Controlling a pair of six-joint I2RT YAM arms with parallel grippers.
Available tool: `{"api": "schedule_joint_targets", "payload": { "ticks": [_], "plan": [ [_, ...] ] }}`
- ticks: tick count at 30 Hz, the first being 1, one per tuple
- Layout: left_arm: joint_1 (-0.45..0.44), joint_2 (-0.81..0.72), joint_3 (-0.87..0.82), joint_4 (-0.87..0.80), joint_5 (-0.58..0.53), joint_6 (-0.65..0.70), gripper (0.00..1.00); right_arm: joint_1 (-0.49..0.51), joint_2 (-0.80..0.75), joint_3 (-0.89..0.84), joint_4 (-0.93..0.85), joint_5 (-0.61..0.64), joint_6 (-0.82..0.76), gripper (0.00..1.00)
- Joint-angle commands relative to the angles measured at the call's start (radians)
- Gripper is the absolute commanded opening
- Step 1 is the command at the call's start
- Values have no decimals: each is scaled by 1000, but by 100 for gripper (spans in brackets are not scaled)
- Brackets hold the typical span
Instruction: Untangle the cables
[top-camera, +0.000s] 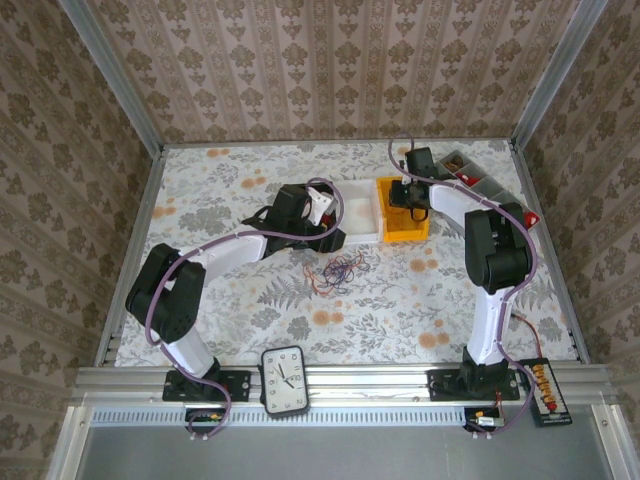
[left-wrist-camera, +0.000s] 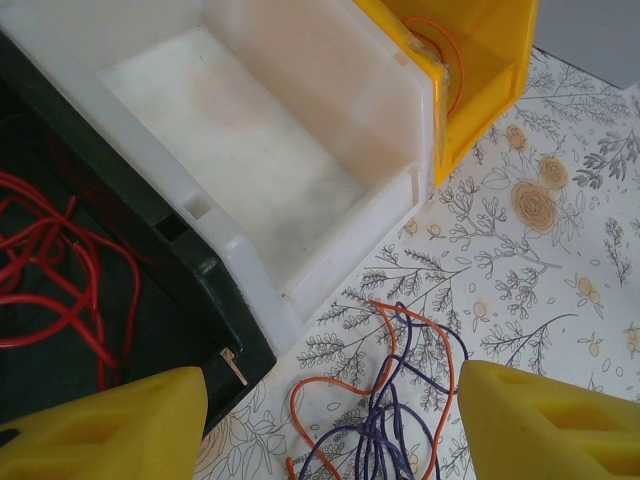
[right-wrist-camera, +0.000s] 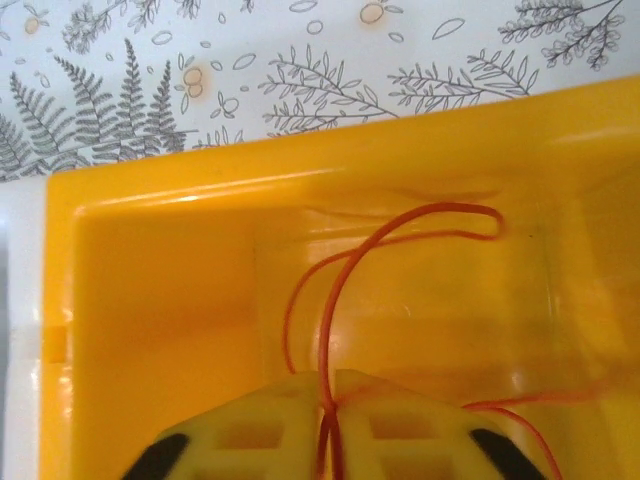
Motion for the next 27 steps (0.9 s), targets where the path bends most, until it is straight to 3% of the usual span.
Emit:
{"api": "schedule_joint_targets", "payload": {
  "ticks": [1,5,9,14,20,27],
  "plan": [
    [8,-30,-21,-23,-10,-5,67,-1,-94,18,-17,21,11,25],
    [9,-32,-24,-19,-12,-7,67,-1,-187,-21,-4,58,27,39],
    [9,-35,-29,-14,-11,-9,67,-1,-285,-84,10,105,38,46],
    [18,-46,-41,-34,-7,-3,67,32,-409,-172,11,110,0,47],
    [78,-103,-148,43,23,-100,67,228,-497,-314,-19,-76,-106,46],
    [155,-180,-272,99,-47,-208,67,451,-408,-374,-29,-208,-149,44]
  ]
}}
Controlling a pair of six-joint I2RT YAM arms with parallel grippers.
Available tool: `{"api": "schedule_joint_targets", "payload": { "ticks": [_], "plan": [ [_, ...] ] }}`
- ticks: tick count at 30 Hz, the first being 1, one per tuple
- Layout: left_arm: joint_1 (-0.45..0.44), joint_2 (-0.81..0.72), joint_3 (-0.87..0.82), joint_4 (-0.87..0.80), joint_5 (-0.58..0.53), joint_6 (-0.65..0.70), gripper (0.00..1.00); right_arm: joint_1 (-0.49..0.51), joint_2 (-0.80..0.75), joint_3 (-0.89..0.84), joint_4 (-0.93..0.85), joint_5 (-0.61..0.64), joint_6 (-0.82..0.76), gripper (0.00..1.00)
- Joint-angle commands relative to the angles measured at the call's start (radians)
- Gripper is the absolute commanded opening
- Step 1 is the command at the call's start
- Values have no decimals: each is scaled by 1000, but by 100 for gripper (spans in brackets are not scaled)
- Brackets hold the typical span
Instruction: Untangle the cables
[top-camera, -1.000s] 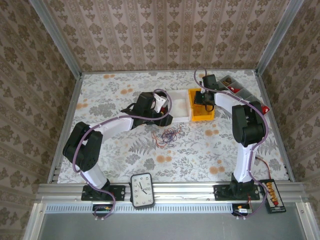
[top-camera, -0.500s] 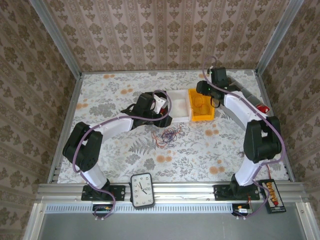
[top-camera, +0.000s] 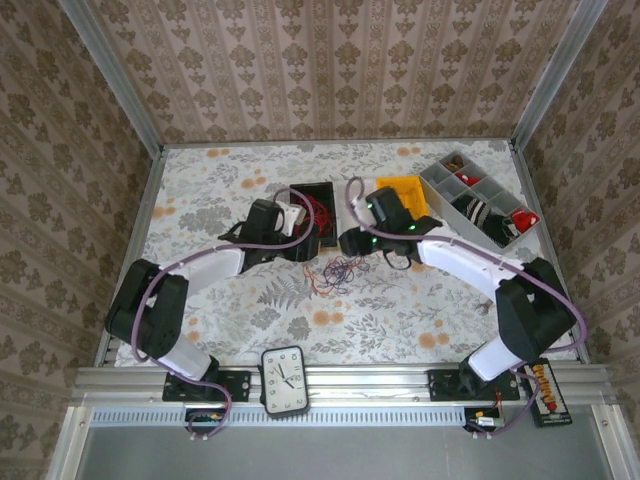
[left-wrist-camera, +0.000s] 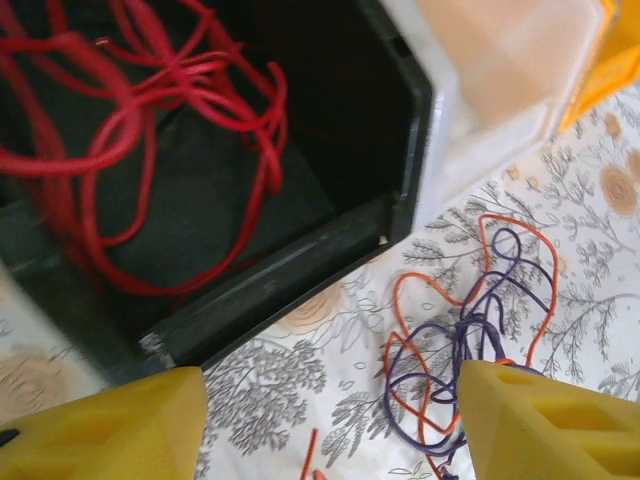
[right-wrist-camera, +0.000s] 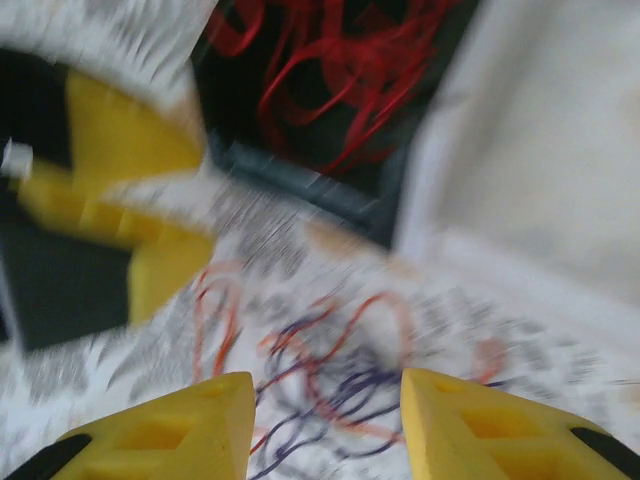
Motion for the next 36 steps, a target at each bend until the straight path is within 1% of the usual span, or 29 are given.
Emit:
{"api": "schedule_joint_targets", "payload": {
  "ticks": [1,3,4,6,9,13,18,23,29,36],
  "plan": [
    [40,-43,-48,61,-45,-97,67,63,63,16,-43,-58,-65,44],
    [56,-59,-76,85,-63,-124,67,92,102,47,-68,-6,-88,45],
    [82,-63,-86,93,-67,-132,67,98,116,59,-77,8,-100,44],
    [102,-71,-95,98,-66,-146,67,99,146,88,-93,37,-122,44],
    [116,-80,-101,98,-67,-152,67,99,180,132,-138,64,-163,45],
    [131,-86,-107,99,-67,-158,67,102,208,156,-153,98,-204,45],
    [137,-83,-104,109,-44,-159,67,117,247,208,-212,129,-264,46],
    [140,-79,-102,112,-37,-157,67,129,280,240,-258,133,-319,46],
    [140,-60,-105,122,-22,-167,67,132,305,251,-258,132,-342,46],
    [140,-53,-101,129,-9,-175,66,132,360,307,-237,131,-350,45]
  ]
}}
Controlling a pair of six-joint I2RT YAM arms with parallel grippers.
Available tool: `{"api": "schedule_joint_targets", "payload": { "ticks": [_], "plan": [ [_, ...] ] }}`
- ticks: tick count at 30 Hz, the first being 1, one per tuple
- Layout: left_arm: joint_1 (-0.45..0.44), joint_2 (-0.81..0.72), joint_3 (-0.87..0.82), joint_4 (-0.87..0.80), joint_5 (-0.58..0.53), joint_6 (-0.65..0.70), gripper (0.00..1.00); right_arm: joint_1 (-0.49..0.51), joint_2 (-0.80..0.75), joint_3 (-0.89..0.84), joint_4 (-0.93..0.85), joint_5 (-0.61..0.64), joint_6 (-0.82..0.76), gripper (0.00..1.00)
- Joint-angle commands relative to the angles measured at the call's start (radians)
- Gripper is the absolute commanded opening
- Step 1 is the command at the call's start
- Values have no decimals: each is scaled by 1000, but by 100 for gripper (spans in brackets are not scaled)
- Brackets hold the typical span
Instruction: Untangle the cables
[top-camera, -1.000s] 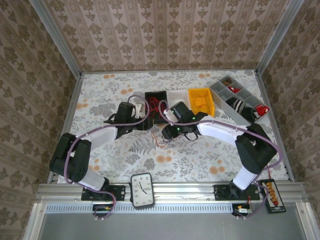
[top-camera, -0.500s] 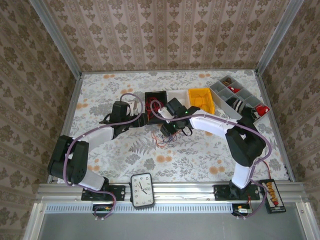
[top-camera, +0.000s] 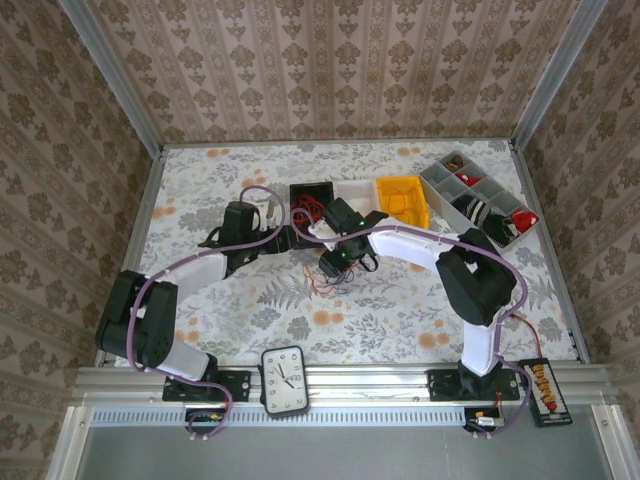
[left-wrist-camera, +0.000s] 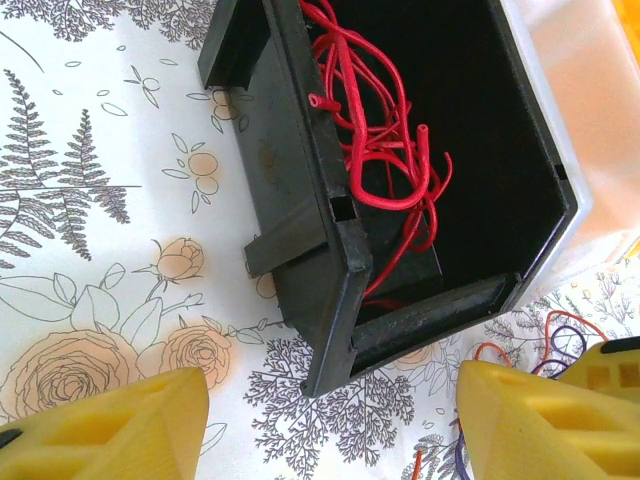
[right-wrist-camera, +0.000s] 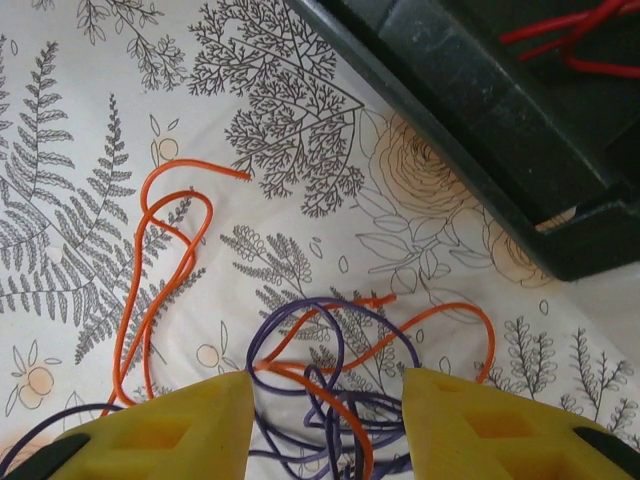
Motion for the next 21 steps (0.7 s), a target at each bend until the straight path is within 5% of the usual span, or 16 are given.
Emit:
{"api": "schedule_joint_targets", "payload": {
  "ticks": [1,4,12,21],
  "plan": [
    [5,12,-7,20,25,-12,66,5,33,47,-3,9,-25,44],
    [4,13,-6,10,29,-10,66,5,55,74,-4,1,-30,39],
    [1,10,-9,-4,41,3,66,4,44,58,0,-49,-20,2],
    [-115,24,35,-61,128,138,65,-65,-197,-102,168,-46,155,0]
  ]
}}
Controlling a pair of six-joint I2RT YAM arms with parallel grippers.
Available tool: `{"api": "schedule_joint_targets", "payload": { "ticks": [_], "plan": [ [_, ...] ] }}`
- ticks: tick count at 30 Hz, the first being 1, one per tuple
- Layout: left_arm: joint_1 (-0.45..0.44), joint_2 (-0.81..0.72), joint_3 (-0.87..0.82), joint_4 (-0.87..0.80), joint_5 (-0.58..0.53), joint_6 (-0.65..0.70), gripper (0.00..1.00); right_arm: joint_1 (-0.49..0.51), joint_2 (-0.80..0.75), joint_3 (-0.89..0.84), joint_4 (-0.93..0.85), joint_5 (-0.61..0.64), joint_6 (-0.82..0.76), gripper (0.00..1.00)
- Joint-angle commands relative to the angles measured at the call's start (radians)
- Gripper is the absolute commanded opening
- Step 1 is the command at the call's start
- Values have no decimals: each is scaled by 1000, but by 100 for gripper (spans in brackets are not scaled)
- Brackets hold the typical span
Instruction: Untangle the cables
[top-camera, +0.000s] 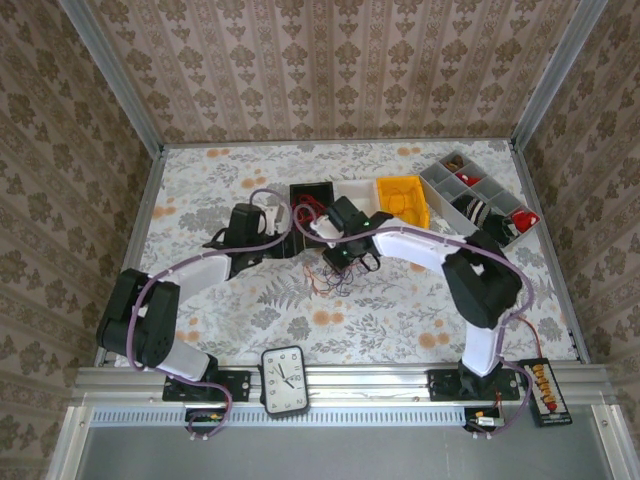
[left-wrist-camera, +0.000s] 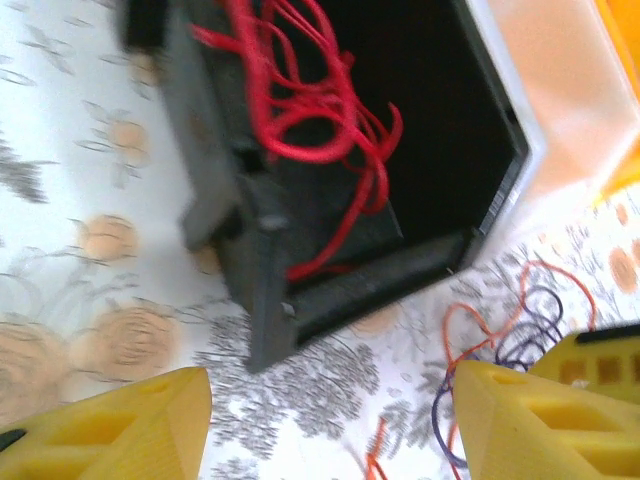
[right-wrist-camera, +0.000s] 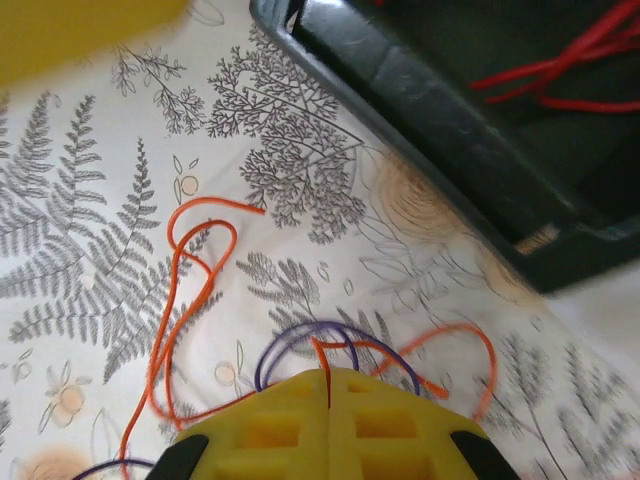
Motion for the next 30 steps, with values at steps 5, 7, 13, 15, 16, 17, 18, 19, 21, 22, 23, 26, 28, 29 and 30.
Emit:
{"api": "schedule_joint_targets", "payload": {
  "ticks": [5,7,13,15,16,17,18,19,21,22,23,26,28,29,30],
  "plan": [
    [-160,42,101,-129,61,206,66,-159,-305,-177,240,-50,313,0],
    [-189,66,129,-145,57,231,66,-209,-353,-223,289,-96,386,0],
    [-230,156,228,-145,74,264,67,-270,-412,-285,315,-150,478,0],
    [-235,172,257,-145,97,271,68,-279,-422,-297,313,-146,492,0],
    [-237,176,266,-144,113,273,68,-285,-425,-302,317,-158,497,0],
    [-239,179,274,-142,137,276,68,-290,-425,-307,321,-162,503,0],
    [-241,181,280,-142,160,282,69,-293,-426,-310,322,-161,507,0],
    [-244,183,288,-145,190,291,69,-298,-426,-312,321,-161,509,0],
    [-253,188,305,-164,223,311,70,-304,-426,-314,321,-163,514,0],
    [-258,193,318,-179,241,324,70,-310,-425,-314,321,-168,518,0],
    [-266,200,332,-199,251,337,70,-316,-425,-314,323,-174,526,0],
    [-286,221,367,-241,257,372,71,-338,-423,-314,339,-206,557,0],
    [-298,232,385,-254,255,390,72,-351,-419,-316,352,-223,577,0],
    [-303,239,397,-261,255,397,73,-355,-416,-316,361,-232,585,0],
    [-308,245,406,-269,252,404,73,-358,-416,-315,367,-237,589,0]
  ]
}}
